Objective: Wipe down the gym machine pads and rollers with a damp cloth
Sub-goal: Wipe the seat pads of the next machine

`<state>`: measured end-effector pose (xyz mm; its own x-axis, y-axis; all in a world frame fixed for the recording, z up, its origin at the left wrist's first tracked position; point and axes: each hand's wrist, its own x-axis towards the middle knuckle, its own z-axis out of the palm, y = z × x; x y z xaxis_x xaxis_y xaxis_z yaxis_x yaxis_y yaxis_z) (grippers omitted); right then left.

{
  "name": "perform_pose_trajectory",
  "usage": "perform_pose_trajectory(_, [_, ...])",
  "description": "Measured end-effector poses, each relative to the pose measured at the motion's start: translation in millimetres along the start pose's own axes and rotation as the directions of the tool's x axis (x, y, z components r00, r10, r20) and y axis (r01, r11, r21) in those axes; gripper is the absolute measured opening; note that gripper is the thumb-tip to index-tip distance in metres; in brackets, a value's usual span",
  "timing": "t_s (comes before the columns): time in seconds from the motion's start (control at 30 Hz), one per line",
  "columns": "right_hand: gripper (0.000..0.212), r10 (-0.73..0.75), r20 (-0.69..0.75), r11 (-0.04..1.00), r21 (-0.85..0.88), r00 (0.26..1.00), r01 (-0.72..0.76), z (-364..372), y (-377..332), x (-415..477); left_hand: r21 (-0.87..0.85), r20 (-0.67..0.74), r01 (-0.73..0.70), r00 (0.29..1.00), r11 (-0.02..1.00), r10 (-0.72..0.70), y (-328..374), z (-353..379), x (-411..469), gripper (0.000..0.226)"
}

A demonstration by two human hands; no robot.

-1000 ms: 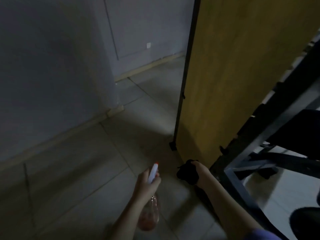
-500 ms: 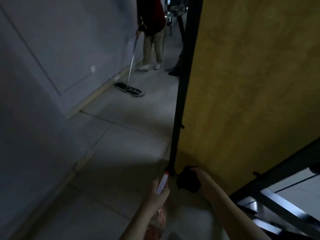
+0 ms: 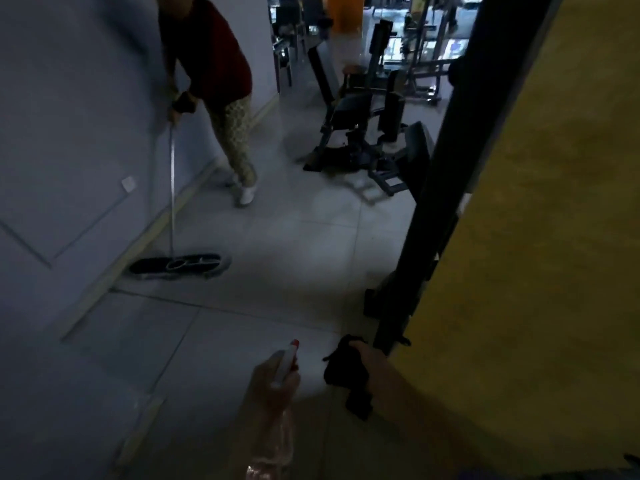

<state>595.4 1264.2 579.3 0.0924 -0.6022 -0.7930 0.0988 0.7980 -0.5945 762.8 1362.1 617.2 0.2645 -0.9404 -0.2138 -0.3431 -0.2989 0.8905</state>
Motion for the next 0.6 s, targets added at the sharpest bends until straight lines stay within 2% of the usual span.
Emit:
perform_pose_trajectory(0.13, [0.025,-0.065,-0.054,0.997,0.025,0.996,0.066,39,-51,22,0.015,0.063,-0.005,0.998,1.0,0.004,12,-29,76,0.011])
perform_pose_trajectory(0.2, [0.023,-0.079,-0.079,0.993,0.082,0.994,0.085,55,-73,43,0.013,0.112,-0.001,0.994,1.0,0.0,18,-36,120,0.021])
perform_pose_trajectory(0.3, [0.029,-0.083,-0.202,0.973,0.197,0.976,0.123,67,-105,80,-0.001,0.176,-0.049,0.983,0.999,0.049,16,-36,189,0.005])
perform_pose_trajectory(0.37, [0.037,-0.057,-0.285,0.952,0.275,0.957,0.138,68,-125,103,0.024,0.227,-0.118,0.968,0.993,0.11,15,-35,239,0.014])
perform_pose_trajectory(0.47, [0.03,-0.027,-0.415,0.917,0.351,0.909,0.188,70,-154,125,0.076,0.388,-0.21,0.907,0.975,0.165,26,-31,310,0.033])
perform_pose_trajectory(0.6, [0.021,0.023,-0.524,0.848,0.461,0.852,0.261,72,-193,135,0.057,0.596,-0.364,0.759,0.93,0.26,64,-18,385,0.029])
